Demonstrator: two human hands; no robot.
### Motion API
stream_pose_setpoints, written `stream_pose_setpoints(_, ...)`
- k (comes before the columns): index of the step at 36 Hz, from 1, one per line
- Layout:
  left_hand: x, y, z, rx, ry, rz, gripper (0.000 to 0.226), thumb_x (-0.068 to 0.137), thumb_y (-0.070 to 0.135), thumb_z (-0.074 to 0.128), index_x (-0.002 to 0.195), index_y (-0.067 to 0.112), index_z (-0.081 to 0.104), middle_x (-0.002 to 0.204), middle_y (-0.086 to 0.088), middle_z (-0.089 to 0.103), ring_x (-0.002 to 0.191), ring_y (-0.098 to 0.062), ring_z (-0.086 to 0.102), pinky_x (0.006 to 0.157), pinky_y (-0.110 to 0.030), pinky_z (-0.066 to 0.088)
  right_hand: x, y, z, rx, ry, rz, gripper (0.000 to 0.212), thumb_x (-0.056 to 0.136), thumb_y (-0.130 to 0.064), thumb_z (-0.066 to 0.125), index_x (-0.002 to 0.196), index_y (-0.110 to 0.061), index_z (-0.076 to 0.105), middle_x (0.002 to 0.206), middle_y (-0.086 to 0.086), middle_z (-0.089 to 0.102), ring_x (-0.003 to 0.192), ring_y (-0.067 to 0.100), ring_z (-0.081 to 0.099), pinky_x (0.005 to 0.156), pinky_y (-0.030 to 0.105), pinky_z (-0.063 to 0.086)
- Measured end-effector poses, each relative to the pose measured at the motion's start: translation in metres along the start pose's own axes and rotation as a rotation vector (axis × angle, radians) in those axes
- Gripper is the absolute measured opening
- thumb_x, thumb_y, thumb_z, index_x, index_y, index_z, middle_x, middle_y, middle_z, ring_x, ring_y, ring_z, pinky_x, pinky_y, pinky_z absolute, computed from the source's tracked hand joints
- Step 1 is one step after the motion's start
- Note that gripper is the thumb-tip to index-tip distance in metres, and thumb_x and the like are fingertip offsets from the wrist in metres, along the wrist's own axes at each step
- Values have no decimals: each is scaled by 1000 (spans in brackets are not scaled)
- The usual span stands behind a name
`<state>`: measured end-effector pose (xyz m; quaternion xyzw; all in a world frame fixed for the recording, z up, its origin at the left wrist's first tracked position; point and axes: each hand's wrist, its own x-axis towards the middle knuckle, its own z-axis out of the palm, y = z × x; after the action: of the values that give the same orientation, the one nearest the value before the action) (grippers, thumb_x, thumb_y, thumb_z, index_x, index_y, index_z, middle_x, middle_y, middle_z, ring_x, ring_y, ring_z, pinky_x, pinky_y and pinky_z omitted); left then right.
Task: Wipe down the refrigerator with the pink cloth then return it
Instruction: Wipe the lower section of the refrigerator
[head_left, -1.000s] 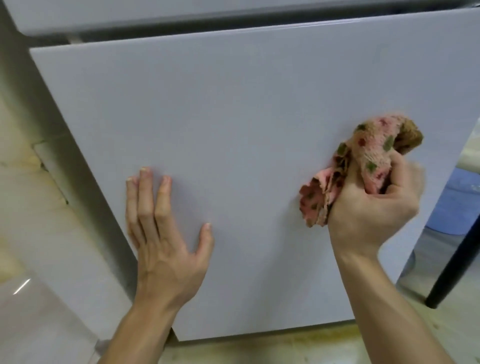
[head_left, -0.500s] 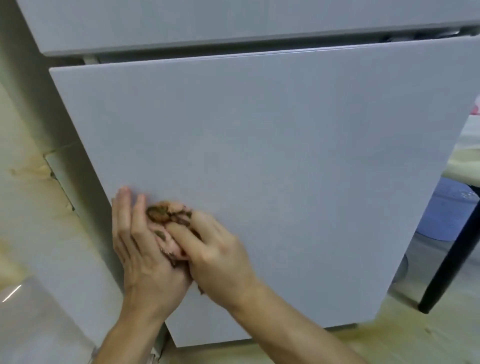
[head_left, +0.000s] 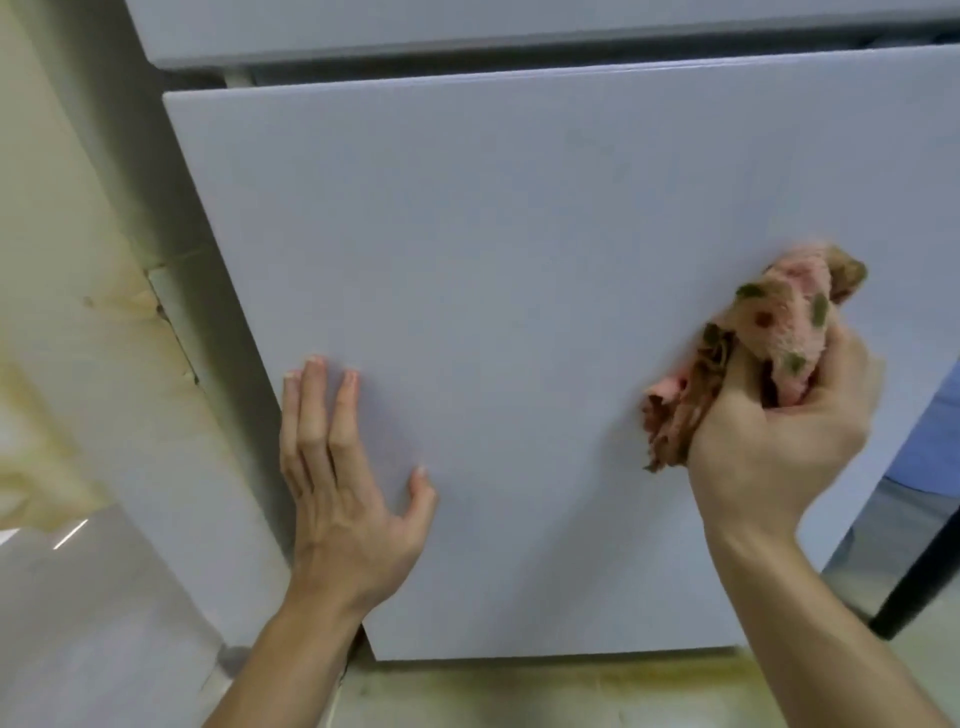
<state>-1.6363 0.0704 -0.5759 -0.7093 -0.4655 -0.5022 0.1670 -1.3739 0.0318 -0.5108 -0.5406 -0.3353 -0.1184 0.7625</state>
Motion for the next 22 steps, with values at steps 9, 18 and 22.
stream_pose_setpoints(9, 1, -4, -23, -82, -78, -15, 84, 83, 0, 58, 161, -3, 24, 173, -12, 12, 162, -30, 8, 132, -47, 13, -71, -54, 56, 74, -310, -440, 43, 83, 0, 64, 124, -9, 75, 109, 13, 63, 92, 16, 62, 77, 14, 48)
stream_pose_setpoints(18, -11, -13, -48, -193, -123, -74, 53, 86, 1, 62, 139, 2, 55, 166, 1, 33, 156, -20, 30, 126, -31, 28, -146, -42, 53, 15, -1032, -344, 39, 86, -21, 69, 124, -29, 71, 120, -14, 62, 85, 15, 68, 69, 28, 58)
stream_pose_setpoints(22, -18, -21, -59, -178, -166, -92, 45, 89, 17, 55, 132, 7, 60, 158, 5, 43, 148, -15, 38, 122, -18, 27, -138, -47, 49, -21, -1298, -203, 34, 96, -29, 64, 128, -39, 66, 121, -18, 59, 94, 14, 70, 84, 37, 60)
